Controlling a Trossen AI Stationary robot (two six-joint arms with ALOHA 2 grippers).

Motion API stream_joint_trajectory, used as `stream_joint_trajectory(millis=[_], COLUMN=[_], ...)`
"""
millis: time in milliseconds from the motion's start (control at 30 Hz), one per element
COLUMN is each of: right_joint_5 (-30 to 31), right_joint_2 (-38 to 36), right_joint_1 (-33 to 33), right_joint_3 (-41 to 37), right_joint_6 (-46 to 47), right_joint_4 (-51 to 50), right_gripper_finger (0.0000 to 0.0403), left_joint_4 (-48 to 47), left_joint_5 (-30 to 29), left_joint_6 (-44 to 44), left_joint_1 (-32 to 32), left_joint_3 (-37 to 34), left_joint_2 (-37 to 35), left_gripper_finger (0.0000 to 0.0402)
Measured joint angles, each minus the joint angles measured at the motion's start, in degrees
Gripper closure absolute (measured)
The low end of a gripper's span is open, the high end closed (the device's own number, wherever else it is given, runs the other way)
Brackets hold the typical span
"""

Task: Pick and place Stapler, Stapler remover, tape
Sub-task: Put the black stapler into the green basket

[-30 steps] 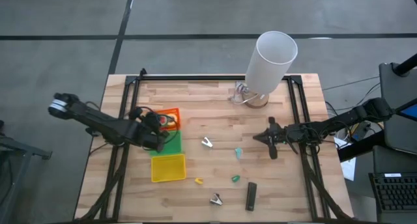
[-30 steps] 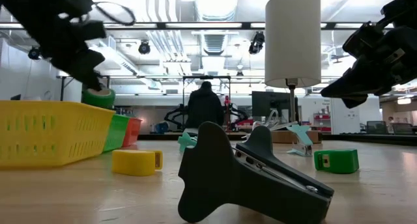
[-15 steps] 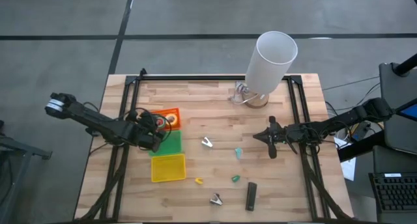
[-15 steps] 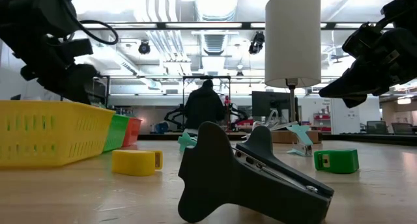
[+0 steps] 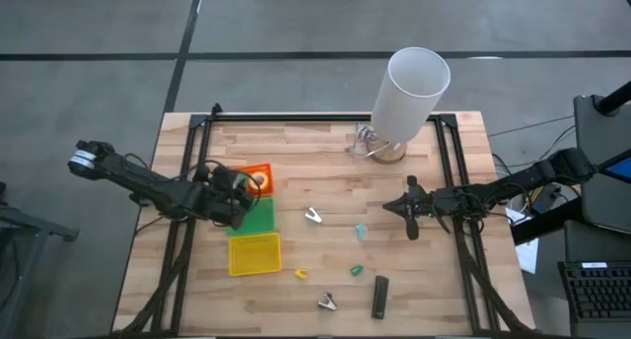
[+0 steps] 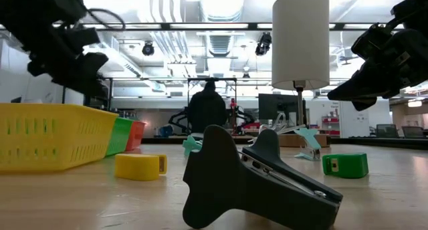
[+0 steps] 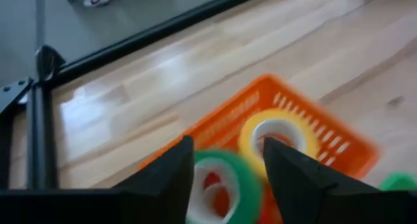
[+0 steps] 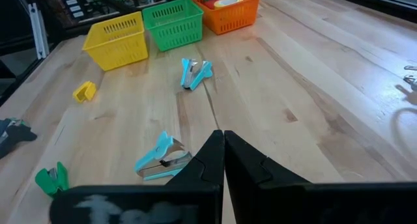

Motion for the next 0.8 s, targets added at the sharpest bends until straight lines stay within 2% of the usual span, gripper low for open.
stream_joint_trajectory(millis=[100, 200, 367, 433, 633, 800], right_joint_5=[0.00, 0.00, 0.00, 0.00, 0.00, 0.00], right_joint_2=[0.00, 0.00, 0.00, 0.00, 0.00, 0.00], right_joint_1=[-0.01, 0.00, 0.00, -0.01, -0.01, 0.01], right_joint_3=[-0.01, -0.01, 0.01, -0.01, 0.01, 0.01], right_joint_6=[-0.16, -0.16, -0.09, -0.02, 0.00, 0.00], right_joint_4=[-0.03, -0.03, -0.04, -0.05, -0.12, -0.12], right_gripper_finger=[0.0394, 0.0394, 0.0394, 0.0394, 0.0394, 0.0394], left_joint_4=[5.99, 18.08, 41.67, 48.57, 62.48, 65.14], left_joint_5=[-0.70, -0.36, 6.20, 9.48, 17.79, 18.66], left_joint_6=[6.80, 17.71, 39.04, 44.54, 53.03, 55.44], left_joint_1=[-0.06, -0.06, -0.11, -0.11, -0.11, -0.02], left_joint_3=[0.99, 0.96, 0.05, 0.01, -0.04, 1.75], left_joint_2=[0.00, 0.04, 1.61, 2.90, 10.20, 18.20], left_gripper_finger=[0.0206, 0.0205, 0.0204, 0.0204, 0.0204, 0.0207])
